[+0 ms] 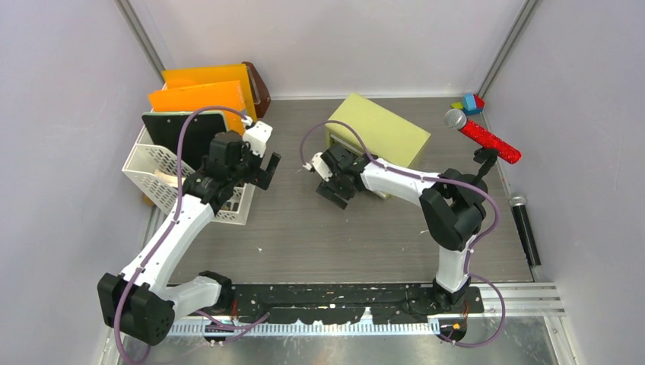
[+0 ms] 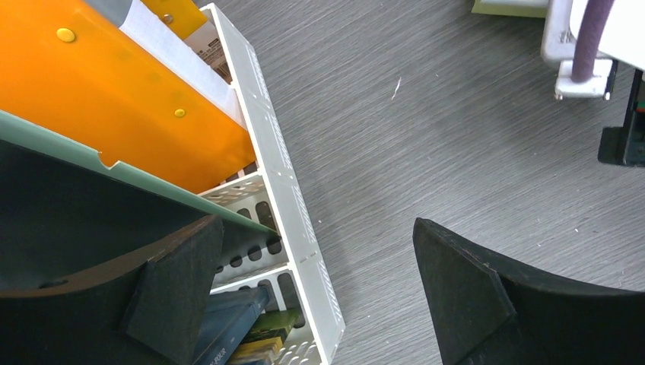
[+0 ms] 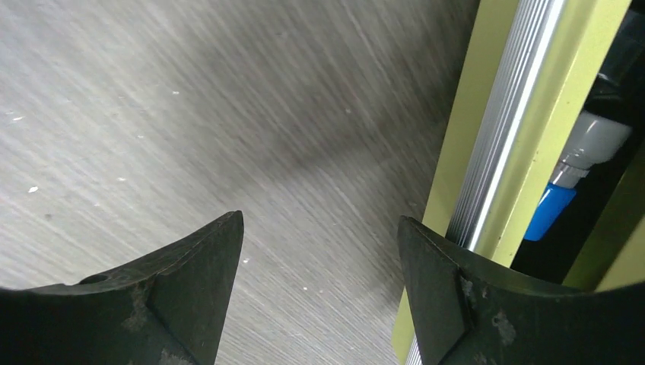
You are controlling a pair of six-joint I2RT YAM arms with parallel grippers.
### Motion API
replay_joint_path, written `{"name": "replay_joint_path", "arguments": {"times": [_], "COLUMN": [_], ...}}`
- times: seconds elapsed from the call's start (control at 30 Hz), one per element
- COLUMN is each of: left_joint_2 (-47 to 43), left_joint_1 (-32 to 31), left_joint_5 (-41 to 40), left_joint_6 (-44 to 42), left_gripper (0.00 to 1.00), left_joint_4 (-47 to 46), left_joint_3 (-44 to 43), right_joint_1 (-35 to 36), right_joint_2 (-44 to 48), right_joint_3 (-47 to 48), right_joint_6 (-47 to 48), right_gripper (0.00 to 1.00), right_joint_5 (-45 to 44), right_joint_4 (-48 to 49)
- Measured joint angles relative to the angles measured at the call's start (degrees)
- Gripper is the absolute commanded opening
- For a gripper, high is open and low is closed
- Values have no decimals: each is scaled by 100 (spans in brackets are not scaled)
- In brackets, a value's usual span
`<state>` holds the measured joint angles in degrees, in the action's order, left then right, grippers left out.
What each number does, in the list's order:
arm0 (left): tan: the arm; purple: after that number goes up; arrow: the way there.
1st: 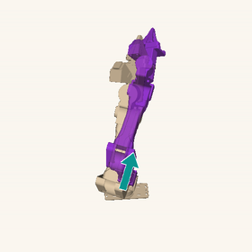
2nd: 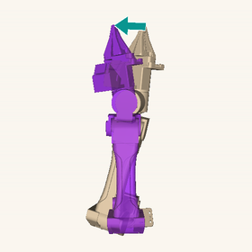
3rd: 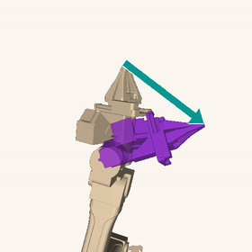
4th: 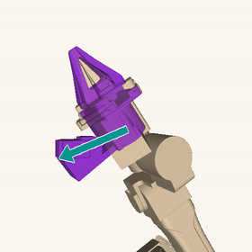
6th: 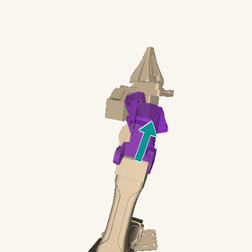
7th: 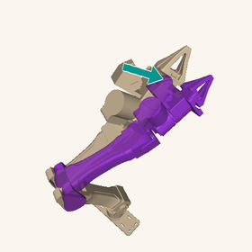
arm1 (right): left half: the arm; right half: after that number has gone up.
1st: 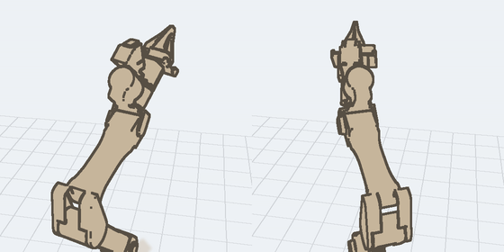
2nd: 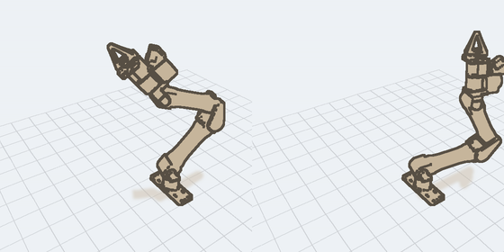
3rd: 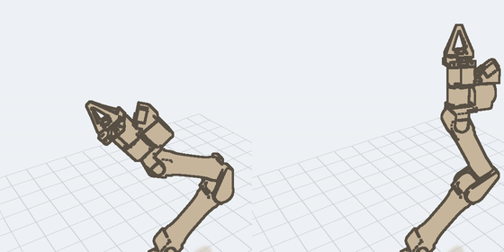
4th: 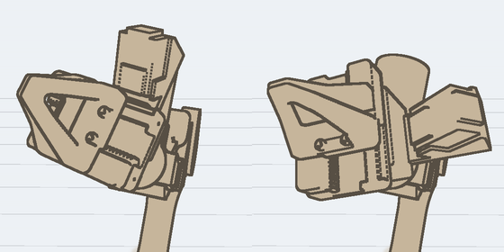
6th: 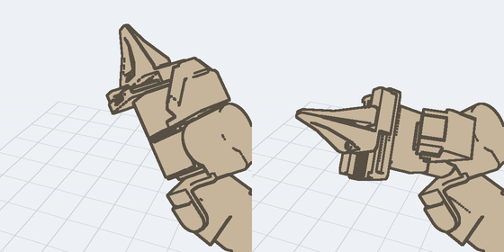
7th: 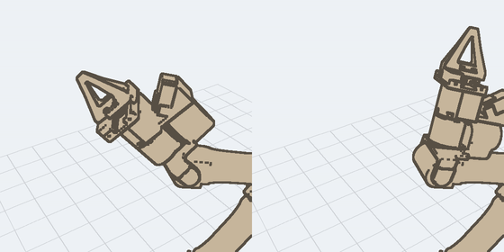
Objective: Organize the desk
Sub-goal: Close the drawer in the storage box, then move the storage box to the center of the board.
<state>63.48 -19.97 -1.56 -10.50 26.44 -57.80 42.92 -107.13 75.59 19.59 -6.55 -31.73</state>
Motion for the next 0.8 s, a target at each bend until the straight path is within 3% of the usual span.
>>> {"name": "replay_joint_path", "arguments": {"times": [0.53, 0.8], "left_joint_2": [-87, -87], "left_joint_1": [0, 0], "left_joint_5": [-85, -98], "left_joint_6": [-42, -44], "left_gripper": [100, 100], "left_joint_4": [-11, -50], "left_joint_3": [61, 116], "right_joint_1": [-509, -597], "right_joint_2": [-205, 17], "right_joint_3": [168, -365], "right_joint_6": [208, 422], "right_gripper": [80, 81], "right_joint_5": [-608, -610], "right_joint_4": [-4, -116]}}
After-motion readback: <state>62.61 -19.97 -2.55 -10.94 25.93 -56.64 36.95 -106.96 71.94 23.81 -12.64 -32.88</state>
